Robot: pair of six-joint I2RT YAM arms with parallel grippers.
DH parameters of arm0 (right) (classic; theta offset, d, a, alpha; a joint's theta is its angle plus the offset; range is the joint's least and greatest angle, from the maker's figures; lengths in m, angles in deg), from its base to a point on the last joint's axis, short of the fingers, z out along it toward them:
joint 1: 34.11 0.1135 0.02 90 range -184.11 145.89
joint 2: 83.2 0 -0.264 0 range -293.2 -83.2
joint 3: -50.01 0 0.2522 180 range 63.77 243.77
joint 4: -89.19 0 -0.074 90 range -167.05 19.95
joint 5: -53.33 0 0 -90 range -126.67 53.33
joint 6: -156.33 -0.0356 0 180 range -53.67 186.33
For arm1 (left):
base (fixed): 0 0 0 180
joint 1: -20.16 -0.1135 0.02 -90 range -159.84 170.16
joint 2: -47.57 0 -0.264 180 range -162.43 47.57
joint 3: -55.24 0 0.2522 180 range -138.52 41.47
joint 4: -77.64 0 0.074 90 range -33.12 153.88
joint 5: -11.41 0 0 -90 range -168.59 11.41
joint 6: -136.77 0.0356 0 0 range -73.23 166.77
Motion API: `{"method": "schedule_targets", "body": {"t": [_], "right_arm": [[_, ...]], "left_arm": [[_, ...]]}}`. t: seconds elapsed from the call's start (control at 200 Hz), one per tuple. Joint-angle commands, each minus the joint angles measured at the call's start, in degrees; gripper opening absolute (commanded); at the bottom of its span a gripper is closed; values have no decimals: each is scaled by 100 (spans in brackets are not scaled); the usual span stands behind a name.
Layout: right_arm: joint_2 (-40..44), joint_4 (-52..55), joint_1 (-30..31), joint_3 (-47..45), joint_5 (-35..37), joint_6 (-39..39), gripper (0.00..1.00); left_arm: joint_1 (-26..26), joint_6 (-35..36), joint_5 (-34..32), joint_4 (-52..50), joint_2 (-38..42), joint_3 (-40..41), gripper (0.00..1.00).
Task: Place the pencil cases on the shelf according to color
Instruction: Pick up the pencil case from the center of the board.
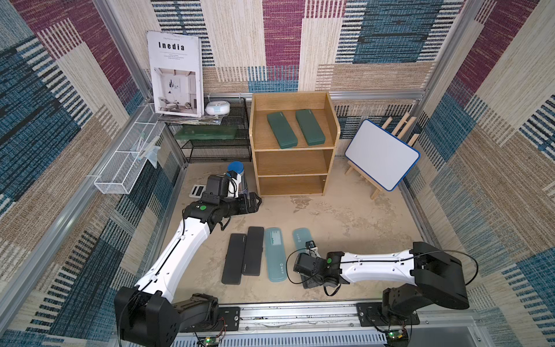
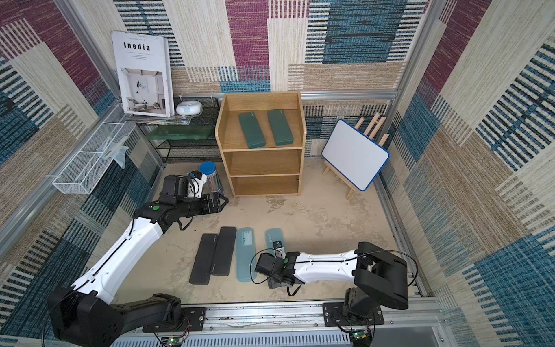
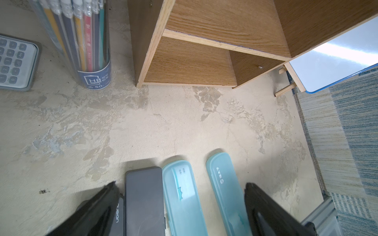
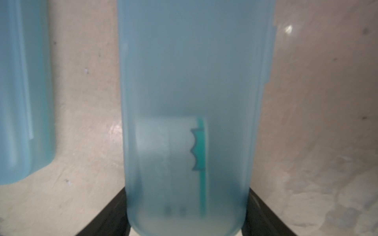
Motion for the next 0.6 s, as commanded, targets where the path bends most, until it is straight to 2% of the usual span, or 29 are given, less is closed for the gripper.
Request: {"method": "schedule_targets", "body": {"t": [0.0,0.275,0.381,0.511,0.596], "right_arm": [[183,119,29,21,172,-108,75],[1001,765,39,213,683,-167,75],[1321,1055,39,405,1120,-278,76],[1605,982,-6,639,1744,67,77],[1634,883,-282,930,1891,563,78]], "left_arm": [[-3,41,-34,-12,37,-17,100],[-8,35,-31,-6,38,-17,100],[-3,31,-25,3,42,-17,100],[-3,15,-7,2,31,-16,99],[-3,-1,-3,3,23,-8,100]]}}
